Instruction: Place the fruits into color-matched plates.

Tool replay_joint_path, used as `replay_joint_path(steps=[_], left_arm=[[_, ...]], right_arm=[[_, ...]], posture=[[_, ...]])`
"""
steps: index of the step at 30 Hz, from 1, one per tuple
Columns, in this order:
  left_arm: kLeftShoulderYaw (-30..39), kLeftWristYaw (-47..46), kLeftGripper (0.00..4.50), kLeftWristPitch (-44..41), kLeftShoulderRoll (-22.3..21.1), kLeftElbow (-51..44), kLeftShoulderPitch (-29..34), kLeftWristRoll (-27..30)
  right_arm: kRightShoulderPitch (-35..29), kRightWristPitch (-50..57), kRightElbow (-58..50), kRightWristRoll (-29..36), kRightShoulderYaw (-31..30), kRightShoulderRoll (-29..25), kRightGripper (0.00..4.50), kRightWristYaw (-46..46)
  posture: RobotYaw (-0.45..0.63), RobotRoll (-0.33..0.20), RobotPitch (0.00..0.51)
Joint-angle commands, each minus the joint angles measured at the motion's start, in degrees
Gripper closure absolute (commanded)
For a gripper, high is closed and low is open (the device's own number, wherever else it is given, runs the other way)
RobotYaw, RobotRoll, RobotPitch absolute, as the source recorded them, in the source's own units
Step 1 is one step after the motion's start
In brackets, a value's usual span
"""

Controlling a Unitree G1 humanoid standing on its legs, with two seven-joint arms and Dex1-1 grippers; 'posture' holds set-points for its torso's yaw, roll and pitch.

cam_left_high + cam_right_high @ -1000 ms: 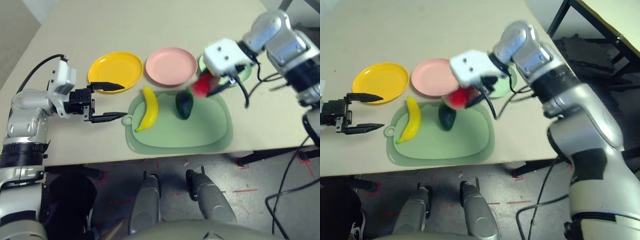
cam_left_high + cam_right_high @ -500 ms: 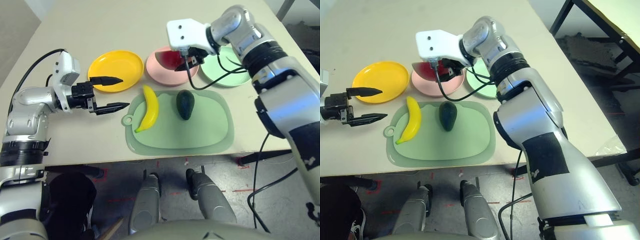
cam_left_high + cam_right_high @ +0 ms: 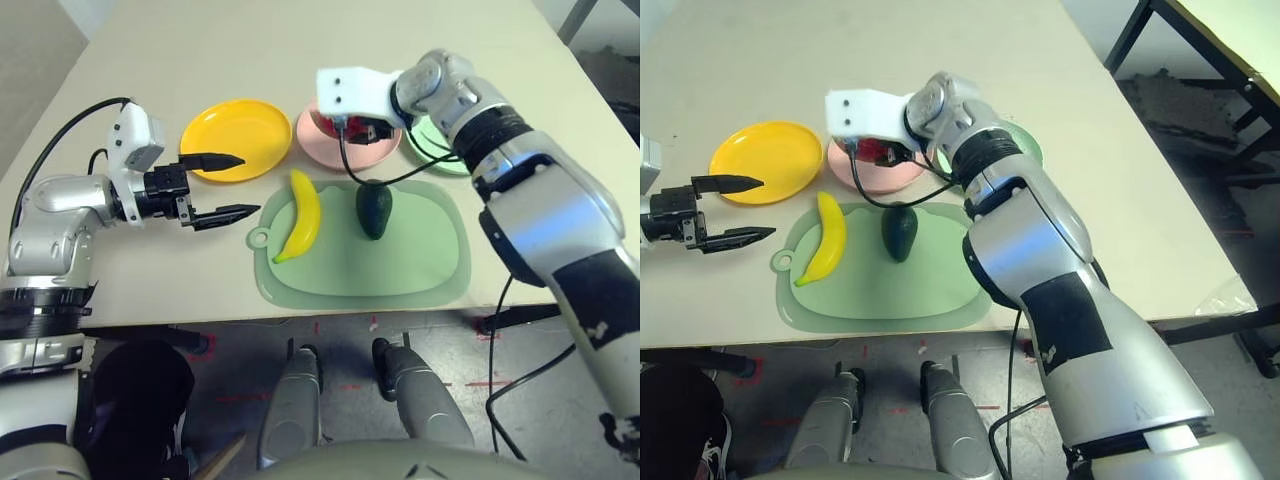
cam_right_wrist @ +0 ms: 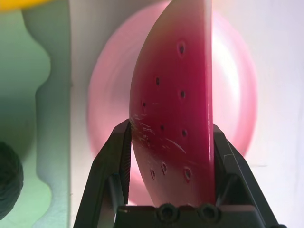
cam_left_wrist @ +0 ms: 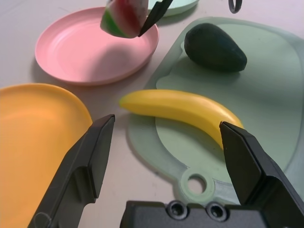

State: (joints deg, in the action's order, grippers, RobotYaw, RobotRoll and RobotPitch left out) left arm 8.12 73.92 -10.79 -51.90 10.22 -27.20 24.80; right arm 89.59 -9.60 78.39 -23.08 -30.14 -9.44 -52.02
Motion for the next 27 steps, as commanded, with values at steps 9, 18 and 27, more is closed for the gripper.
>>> replay_joint_path(steps=[9, 18, 27], left_arm=[[1.2, -0.9, 0.0, -1.1, -1.3, -3.7, 3.0, -0.1], [1.2, -2.0, 0.0, -1.1, -1.0, -4.2, 3.4, -0.2], [0.9, -2.3, 0.0, -1.1, -1.4, -4.2, 3.7, -0.5]], right_arm=[[-2.3, 2.0, 0.8, -4.8, 0.9, 2.0, 2.35, 5.7], [-1.4, 2.3, 0.8, -5.5, 2.2, 2.2, 2.35, 6.3], [-1.3, 2.8, 0.8, -5.2, 3.9, 2.6, 2.35, 6.2]], posture=[[0.1, 0.0, 0.203], [0.1, 0.0, 0.218], [0.09, 0.0, 0.257]])
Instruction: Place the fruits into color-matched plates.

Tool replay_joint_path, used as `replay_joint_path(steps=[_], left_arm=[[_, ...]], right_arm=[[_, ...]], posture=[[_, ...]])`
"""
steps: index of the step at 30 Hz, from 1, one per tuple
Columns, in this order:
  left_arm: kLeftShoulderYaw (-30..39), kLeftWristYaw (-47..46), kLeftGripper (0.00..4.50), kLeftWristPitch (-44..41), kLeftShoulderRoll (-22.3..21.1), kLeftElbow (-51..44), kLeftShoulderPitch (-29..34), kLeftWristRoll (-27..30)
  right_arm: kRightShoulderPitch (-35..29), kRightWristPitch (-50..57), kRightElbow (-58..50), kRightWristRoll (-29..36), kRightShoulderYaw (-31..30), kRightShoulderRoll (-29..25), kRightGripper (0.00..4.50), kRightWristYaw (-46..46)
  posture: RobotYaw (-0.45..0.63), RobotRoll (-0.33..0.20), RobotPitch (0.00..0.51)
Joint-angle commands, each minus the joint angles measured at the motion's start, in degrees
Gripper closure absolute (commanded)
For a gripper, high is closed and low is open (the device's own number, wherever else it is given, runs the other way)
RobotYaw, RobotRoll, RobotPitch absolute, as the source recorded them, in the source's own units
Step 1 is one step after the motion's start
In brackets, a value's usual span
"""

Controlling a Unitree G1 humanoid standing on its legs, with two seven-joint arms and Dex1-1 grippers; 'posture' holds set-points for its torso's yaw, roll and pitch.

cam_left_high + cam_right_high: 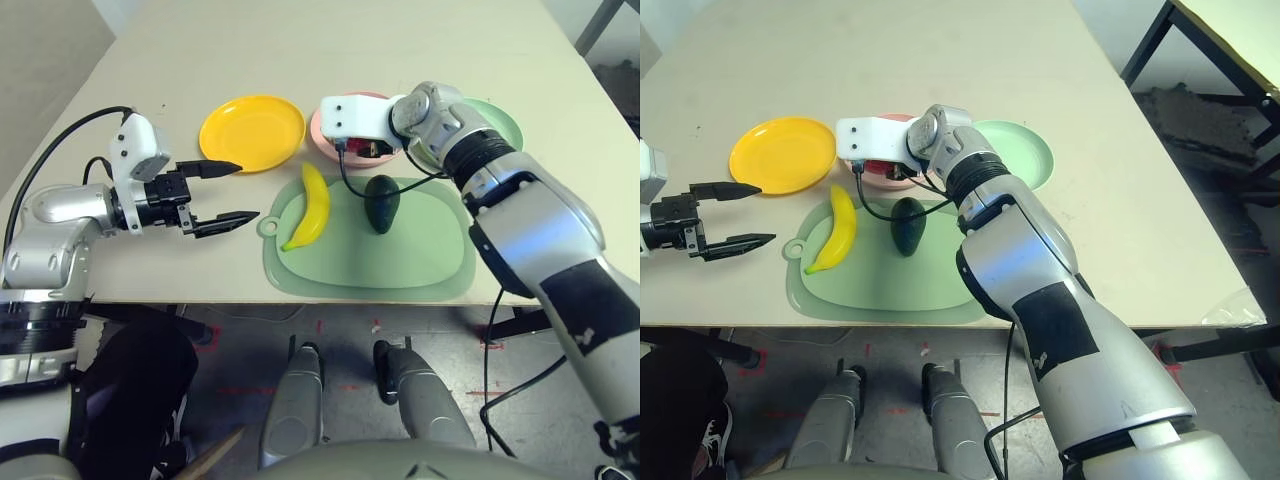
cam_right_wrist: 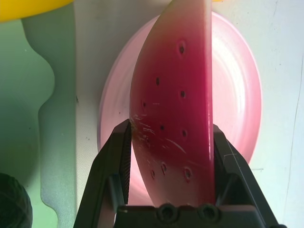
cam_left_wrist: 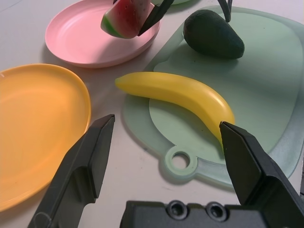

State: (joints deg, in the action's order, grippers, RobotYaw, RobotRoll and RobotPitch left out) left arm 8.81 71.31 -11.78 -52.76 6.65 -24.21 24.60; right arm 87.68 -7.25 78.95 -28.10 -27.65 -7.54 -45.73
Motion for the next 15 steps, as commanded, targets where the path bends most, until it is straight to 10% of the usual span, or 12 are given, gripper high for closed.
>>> replay_joint_path(steps=[1, 15], left_arm=[[0.2, 0.4, 0.0, -0.2, -0.5, -0.6, 0.7, -0.3], [-0.4, 0.6, 0.0, -0.8, -0.5, -1.4, 1.1, -0.4]], right_arm=[[0.6, 0.5, 0.2, -0.2, 1.5, 0.7, 2.35, 0.0], [0.0, 1.2, 0.3, -1.4, 2.4, 0.7, 2.35, 1.5]], posture=[[0.09, 0.0, 0.264], [0.09, 0.0, 0.293]])
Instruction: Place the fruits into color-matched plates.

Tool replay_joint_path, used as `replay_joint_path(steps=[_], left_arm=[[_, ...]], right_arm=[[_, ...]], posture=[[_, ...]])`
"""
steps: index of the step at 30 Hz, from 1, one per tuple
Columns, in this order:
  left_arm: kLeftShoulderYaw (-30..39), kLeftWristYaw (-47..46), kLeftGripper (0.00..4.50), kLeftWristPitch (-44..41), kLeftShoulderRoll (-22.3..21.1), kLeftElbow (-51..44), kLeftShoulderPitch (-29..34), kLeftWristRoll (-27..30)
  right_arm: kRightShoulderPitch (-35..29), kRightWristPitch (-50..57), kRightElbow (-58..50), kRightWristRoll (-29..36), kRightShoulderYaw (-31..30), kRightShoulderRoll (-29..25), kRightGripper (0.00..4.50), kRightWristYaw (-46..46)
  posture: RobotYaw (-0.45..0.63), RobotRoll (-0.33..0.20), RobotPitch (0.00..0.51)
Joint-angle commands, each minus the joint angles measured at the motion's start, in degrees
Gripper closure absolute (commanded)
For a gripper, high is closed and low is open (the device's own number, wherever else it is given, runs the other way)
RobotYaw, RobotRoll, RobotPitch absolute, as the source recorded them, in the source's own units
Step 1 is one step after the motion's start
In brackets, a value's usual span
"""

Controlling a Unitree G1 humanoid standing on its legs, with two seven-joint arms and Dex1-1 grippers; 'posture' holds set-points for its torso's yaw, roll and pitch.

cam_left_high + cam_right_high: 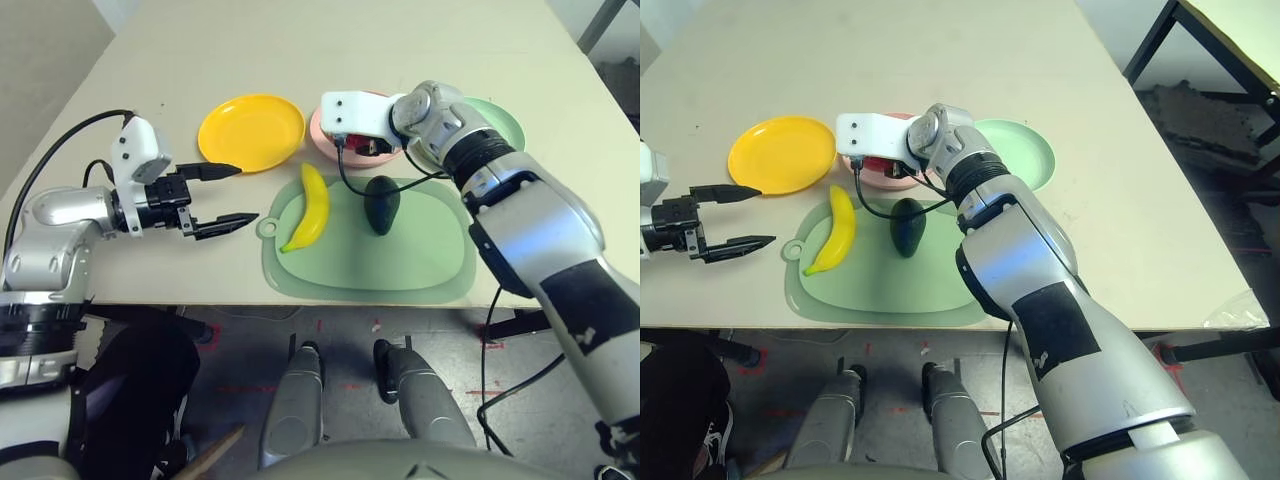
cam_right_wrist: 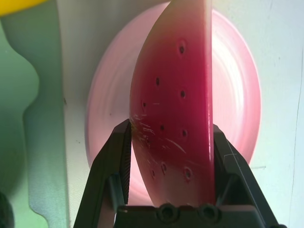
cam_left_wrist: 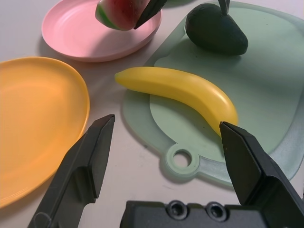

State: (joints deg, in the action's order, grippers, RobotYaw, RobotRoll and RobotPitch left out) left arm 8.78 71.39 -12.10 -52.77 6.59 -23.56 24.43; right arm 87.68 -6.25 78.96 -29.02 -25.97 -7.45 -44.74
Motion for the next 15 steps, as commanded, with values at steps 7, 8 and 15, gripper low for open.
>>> replay_joint_path(steps=[7, 8, 15], left_arm=[[0.3, 0.5, 0.0, -0.7, -0.7, -1.8, 1.2, 0.0], [0.4, 0.4, 0.0, -0.7, -0.8, -1.8, 1.3, 0.0], [0.0, 0.5, 0.0, -0.2, -0.6, -0.7, 0.4, -0.5]], right_arm=[[-0.2, -0.1, 0.4, -1.4, 0.6, 0.5, 1.25, 1.1], [-0.2, -0.1, 0.4, -1.4, 0.6, 0.5, 0.91, 1.1], [1.0, -0.4, 0.3, -1.6, 0.7, 0.2, 0.02, 1.3]], posture=[[0.1, 0.0, 0.295], [0.1, 0.0, 0.295], [0.09, 0.0, 0.287]])
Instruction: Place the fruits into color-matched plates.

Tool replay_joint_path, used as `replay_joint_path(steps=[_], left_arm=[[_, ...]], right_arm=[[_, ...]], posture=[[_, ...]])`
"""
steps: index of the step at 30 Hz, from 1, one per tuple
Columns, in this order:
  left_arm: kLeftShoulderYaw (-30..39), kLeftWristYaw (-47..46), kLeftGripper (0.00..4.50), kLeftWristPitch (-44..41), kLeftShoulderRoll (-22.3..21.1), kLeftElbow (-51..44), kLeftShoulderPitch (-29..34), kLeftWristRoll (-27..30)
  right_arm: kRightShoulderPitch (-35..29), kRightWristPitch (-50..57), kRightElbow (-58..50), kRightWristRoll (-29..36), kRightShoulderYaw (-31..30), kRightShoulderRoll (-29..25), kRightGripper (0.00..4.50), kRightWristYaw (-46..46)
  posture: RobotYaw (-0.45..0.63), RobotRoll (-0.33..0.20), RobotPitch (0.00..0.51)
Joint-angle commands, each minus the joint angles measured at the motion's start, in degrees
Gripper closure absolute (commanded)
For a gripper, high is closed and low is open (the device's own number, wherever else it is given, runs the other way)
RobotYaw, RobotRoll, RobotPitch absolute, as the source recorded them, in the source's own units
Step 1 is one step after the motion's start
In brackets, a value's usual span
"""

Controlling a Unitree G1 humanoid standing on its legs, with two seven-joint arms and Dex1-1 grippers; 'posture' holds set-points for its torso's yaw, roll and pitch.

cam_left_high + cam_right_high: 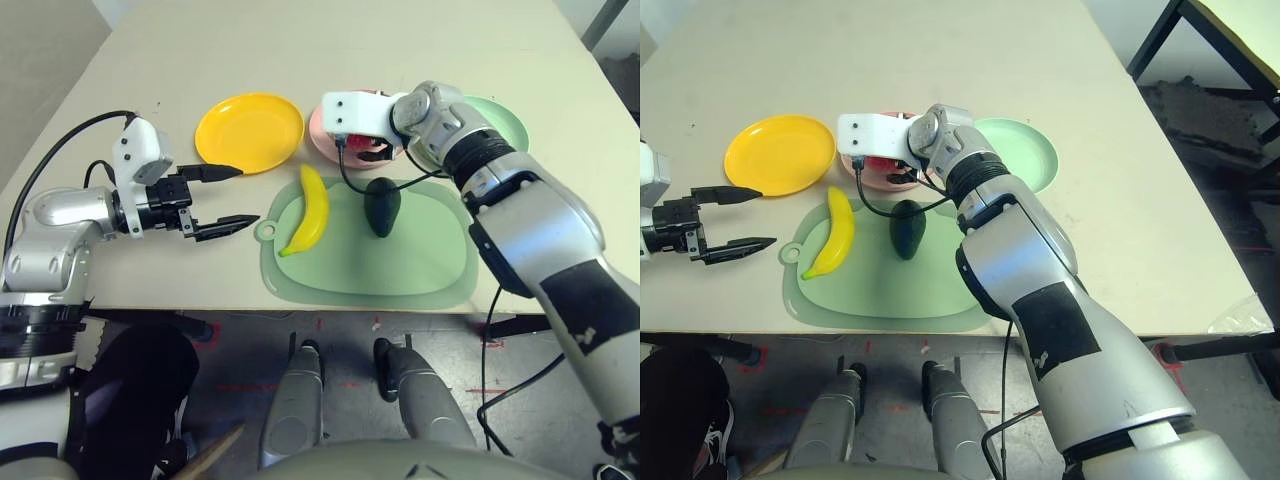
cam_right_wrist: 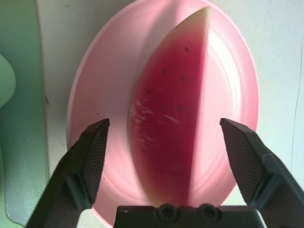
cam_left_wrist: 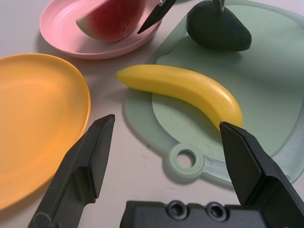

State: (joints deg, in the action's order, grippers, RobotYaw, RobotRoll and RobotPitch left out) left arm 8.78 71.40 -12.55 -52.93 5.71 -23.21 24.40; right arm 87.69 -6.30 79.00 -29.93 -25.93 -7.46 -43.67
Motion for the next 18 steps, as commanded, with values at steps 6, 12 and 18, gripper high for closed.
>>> replay_joint_path(steps=[6, 12, 18], left_arm=[[-1.0, 0.9, 0.0, 1.3, 0.0, 2.5, -2.0, -1.4], [-1.7, 1.8, 0.0, 2.9, 0.5, 6.0, -4.7, -2.3], [-2.0, 2.9, 0.0, 4.1, 0.9, 8.2, -6.2, -2.6]], right_arm=[[4.0, -1.1, 0.2, -0.9, 0.8, -1.2, 0.02, -0.6], [10.7, -7.1, -0.6, -1.0, 0.4, -3.7, 0.02, -8.4], [14.5, -17.8, -2.4, -0.6, -0.3, -7.3, 0.02, -20.4]], posture=[[0.06, 0.0, 0.277], [0.02, 0.0, 0.28], [0.0, 0.0, 0.276]])
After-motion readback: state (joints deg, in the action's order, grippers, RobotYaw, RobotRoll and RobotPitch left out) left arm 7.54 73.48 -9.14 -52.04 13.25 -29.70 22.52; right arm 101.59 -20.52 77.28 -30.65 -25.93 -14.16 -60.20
